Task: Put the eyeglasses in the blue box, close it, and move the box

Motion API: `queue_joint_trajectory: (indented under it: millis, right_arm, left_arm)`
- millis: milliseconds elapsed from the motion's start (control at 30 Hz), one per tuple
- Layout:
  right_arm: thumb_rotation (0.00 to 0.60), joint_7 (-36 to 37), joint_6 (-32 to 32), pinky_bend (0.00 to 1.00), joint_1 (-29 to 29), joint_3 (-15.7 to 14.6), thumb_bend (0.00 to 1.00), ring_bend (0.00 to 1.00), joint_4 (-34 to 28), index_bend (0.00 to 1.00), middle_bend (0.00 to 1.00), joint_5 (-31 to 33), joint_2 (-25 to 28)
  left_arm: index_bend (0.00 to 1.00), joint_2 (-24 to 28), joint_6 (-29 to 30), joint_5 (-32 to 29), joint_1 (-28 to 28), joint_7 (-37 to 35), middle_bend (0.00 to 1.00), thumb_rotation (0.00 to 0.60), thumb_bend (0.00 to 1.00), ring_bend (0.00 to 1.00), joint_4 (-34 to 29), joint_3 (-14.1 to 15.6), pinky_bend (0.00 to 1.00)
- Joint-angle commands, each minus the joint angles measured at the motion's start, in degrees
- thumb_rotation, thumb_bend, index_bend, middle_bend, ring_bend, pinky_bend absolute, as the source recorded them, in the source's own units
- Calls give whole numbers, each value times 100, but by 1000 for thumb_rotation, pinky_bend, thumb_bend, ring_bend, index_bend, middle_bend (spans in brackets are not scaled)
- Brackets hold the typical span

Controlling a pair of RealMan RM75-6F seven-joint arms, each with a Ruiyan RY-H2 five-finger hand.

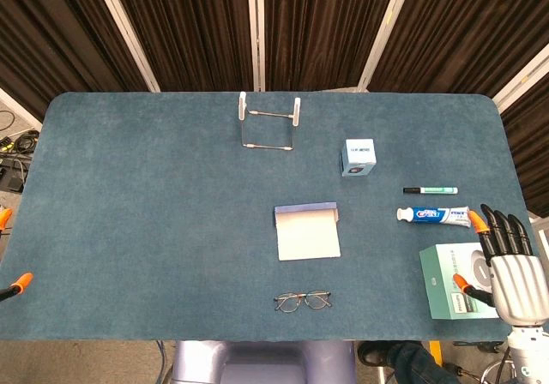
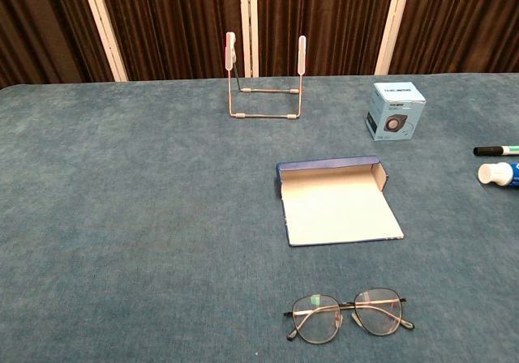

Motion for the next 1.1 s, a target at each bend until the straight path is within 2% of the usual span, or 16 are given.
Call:
queue_joint_trajectory:
  millis: [33, 200, 333, 367, 467, 600, 867, 1100]
  right_arm:
    - [600, 9, -117, 0, 52, -32, 0, 0, 10, 0, 0, -1, -17]
    - [600, 60, -526, 0, 273, -78, 0, 0, -77, 0, 0, -53, -45]
    - [600, 211, -1854, 0, 982, -157, 0, 0, -359, 3, 0, -50, 140]
    - [600, 284, -2466, 0, 1341, -125, 0, 0, -482, 19, 0, 29, 176]
    - [600, 430, -3401, 0, 1946, 6, 0, 0, -664, 124, 0, 294, 138]
    - [600, 523, -3975, 0, 2413, 131, 17, 0, -758, 314, 0, 519, -111]
    - [600, 98, -4563, 0, 2980, 272, 147, 0, -603, 414, 0, 1223, -659]
    - [600, -562, -4935, 0, 3336, 141, 176, 0, -424, 433, 0, 1920, -1091]
  left_arm:
    - [0, 8, -44, -41, -7, -25, 0, 600, 0, 0, 17, 2, 0]
    - [0, 9, -100, -109, -39, -44, 0, 600, 0, 0, 13, -31, 0]
    - [0, -40, -318, -305, -125, 22, 0, 600, 0, 0, 82, -64, 0]
    - [0, -57, -455, -450, -176, 26, 0, 600, 0, 0, 118, -94, 0]
    - [0, -75, -576, -606, -249, 60, 0, 600, 0, 0, 136, -157, 0]
    - [0, -109, -639, -651, -288, 122, 0, 600, 0, 0, 140, -159, 0]
    - [0, -151, -780, -768, -359, 185, 0, 600, 0, 0, 190, -165, 0]
    - [0, -161, -819, -808, -382, 185, 0, 600, 0, 0, 218, -164, 0]
